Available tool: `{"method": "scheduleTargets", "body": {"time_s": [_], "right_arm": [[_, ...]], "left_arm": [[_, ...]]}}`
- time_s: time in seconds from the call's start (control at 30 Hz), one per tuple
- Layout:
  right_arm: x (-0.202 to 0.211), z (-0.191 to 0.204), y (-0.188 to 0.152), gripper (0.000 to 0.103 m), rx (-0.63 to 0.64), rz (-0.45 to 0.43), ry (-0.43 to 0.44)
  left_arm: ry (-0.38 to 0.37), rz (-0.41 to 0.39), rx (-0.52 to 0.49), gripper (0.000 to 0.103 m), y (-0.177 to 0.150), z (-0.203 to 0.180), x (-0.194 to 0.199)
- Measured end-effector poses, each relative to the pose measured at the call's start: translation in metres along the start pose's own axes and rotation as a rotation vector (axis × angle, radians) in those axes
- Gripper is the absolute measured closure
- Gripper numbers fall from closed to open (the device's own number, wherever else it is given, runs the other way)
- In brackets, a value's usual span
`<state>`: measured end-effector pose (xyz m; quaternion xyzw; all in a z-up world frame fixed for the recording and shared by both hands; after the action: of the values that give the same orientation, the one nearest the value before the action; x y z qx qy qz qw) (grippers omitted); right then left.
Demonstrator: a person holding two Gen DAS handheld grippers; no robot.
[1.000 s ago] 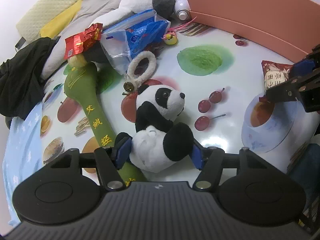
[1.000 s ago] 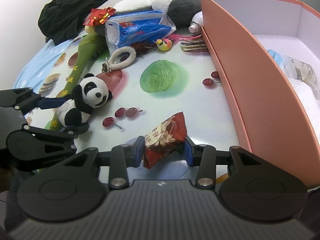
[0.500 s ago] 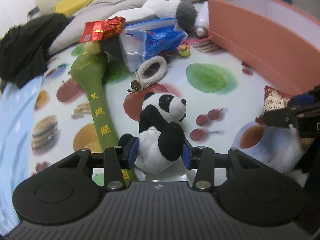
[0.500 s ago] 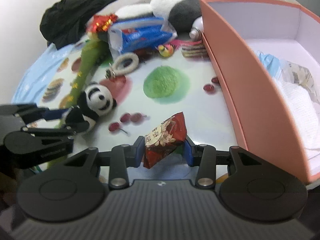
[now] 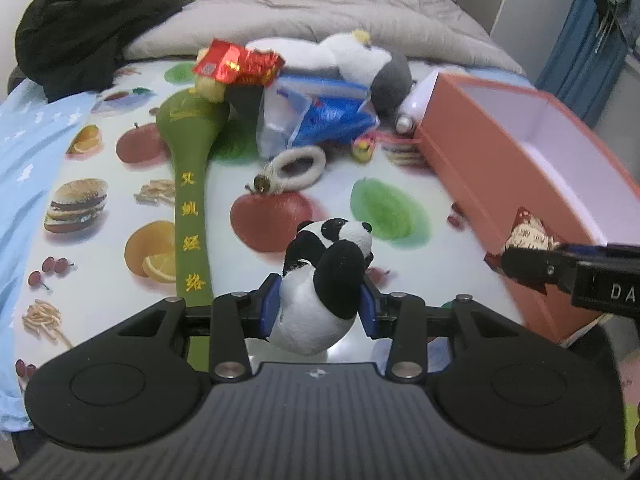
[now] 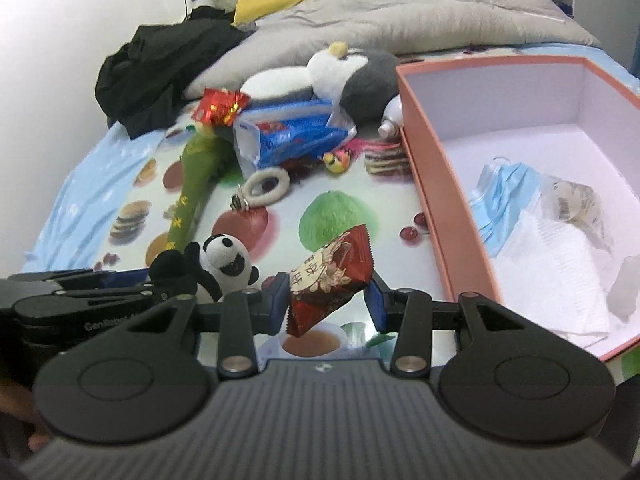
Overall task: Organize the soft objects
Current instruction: 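Carry packet and panda over the pink box and open both tools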
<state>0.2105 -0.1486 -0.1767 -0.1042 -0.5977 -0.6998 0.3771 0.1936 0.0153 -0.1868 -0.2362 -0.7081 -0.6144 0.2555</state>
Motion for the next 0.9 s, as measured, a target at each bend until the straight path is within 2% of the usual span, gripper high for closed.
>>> {"method": "scheduleTargets", "body": {"time_s": [0.23,0.5,0.7,0.9], "right_arm": [[0.034,-0.009,0.028,0.059,-0.011,-0.062,-0.002],[0.075,-0.039,0.054,0.059,-0.065,-0.134,-0.05],[0.086,-0.081,0.06,0.059,-0.116,-0.149,-0.117],[0.083,-0.126,0.069,0.059,-0.158,-0.154,-0.184]], "left_arm": [[-0.035,-0.064,0.069,0.058,0.034,-0.02,0.028],[-0.115,-0.118,0.089,0.058,0.061,-0.069,0.055],[-0.191,-0.109,0.072,0.058,0.077,-0.115,0.043],[-0.266,-0.082,0.047,0.057,0.099,-0.164,0.015]]}}
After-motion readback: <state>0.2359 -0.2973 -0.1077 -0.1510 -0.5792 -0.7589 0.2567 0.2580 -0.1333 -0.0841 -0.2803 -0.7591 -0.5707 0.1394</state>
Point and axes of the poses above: each gripper's, at about its wrist camera, not at the fingertips, and x roughly against the way its jaws point, z to its left, y to its top, the point moved 10 cm from there along -x, roughly the way its jaws point, and after that the axes turned 11 degrees about -z, right-handed, at the moved point
